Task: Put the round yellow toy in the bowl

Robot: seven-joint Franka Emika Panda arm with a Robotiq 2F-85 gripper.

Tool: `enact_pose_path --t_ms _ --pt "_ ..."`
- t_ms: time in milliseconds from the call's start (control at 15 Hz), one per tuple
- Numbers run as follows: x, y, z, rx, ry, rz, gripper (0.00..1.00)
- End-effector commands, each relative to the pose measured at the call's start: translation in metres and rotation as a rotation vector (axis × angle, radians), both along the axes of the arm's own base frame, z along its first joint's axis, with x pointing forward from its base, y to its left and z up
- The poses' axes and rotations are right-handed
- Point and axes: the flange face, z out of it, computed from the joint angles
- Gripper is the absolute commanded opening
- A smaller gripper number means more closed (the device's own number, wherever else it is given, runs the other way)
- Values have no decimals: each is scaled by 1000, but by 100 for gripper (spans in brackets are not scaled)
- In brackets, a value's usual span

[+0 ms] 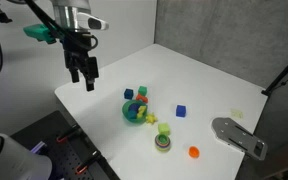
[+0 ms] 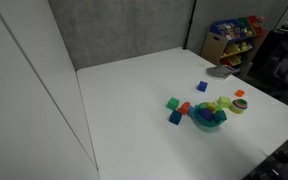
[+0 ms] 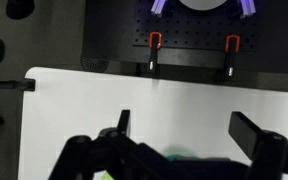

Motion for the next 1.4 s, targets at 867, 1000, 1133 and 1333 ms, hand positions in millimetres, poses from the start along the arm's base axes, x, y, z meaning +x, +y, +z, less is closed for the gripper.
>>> enact_pose_path --t_ms 867,1000,1133,1333 --pt "76 -21 -12 40 -86 -37 100" --pt "96 -32 -20 44 -110 -54 100" --pt "116 -45 -31 49 -131 -74 100" --pt "146 -64 -50 48 -185 -115 100"
